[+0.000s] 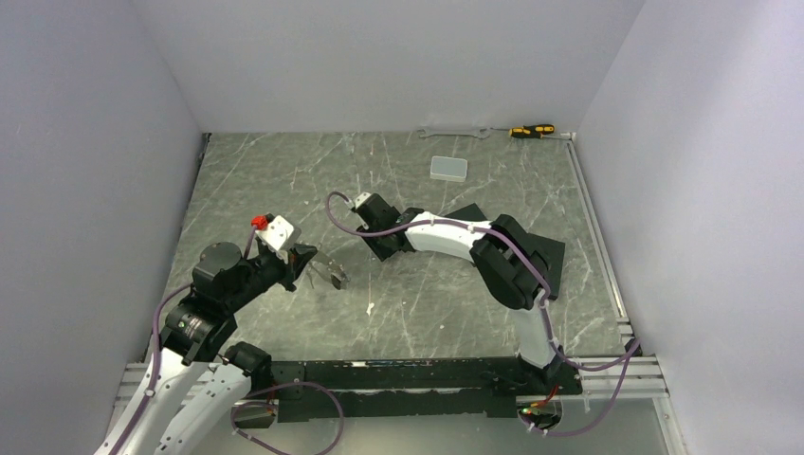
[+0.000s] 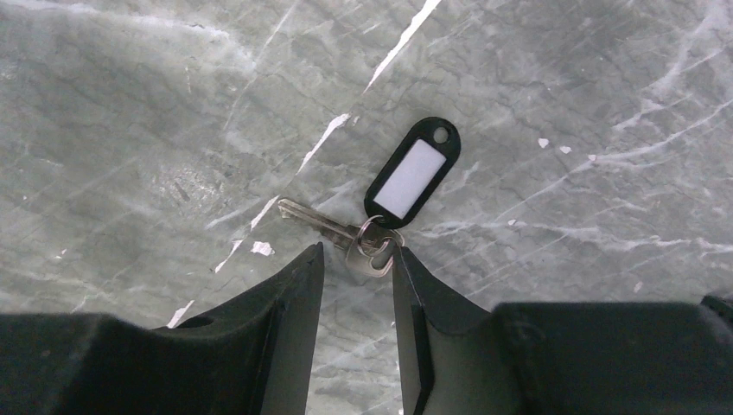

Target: Put the keys on the keyring

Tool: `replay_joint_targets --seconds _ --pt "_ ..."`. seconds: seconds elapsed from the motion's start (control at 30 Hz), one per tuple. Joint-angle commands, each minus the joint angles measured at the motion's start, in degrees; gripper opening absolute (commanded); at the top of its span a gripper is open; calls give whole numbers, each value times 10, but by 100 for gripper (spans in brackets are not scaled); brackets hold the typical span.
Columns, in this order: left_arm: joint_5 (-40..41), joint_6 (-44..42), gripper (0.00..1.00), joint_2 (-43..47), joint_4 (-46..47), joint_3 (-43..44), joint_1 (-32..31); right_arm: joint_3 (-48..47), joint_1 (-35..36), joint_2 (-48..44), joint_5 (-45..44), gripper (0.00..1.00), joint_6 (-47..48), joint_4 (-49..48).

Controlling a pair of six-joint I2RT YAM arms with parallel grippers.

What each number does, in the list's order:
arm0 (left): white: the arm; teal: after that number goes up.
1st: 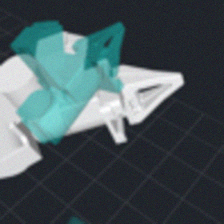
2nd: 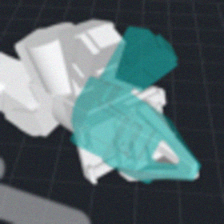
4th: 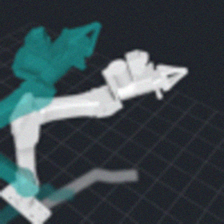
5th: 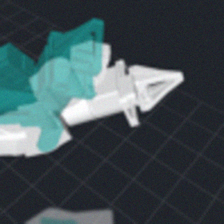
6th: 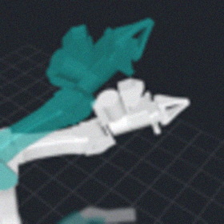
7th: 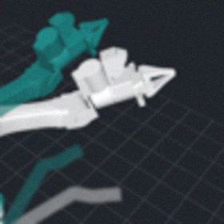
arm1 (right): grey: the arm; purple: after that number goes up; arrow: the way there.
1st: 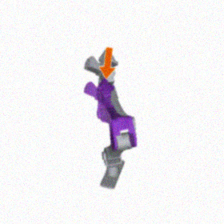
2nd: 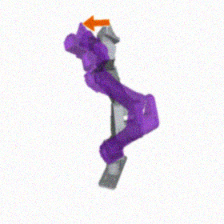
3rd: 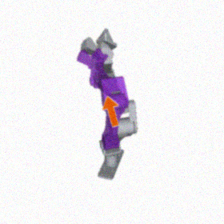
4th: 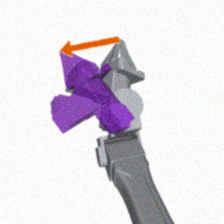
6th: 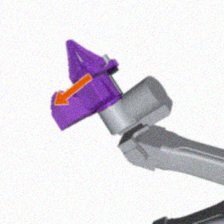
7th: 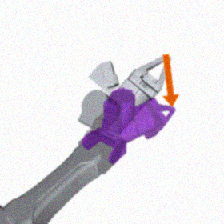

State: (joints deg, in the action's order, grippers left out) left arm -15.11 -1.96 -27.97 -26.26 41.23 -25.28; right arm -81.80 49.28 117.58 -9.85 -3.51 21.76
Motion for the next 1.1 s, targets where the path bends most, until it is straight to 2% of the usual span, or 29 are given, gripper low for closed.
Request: replay_joint_targets --seconds 0.0,0.37,0.57,1.07 --pt "4 -11 0 5 26 22 0 -25 -1 3 -35 38 11 -6" --pt "4 -12 0 4 28 21 0 -28 -1 6 -33 36 13 -18" --pt "5 -12 0 5 28 20 0 -29 -1 23 -36 31 13 -22" --pt "4 -12 0 5 29 19 0 -23 -1 4 -47 0 22 -13"
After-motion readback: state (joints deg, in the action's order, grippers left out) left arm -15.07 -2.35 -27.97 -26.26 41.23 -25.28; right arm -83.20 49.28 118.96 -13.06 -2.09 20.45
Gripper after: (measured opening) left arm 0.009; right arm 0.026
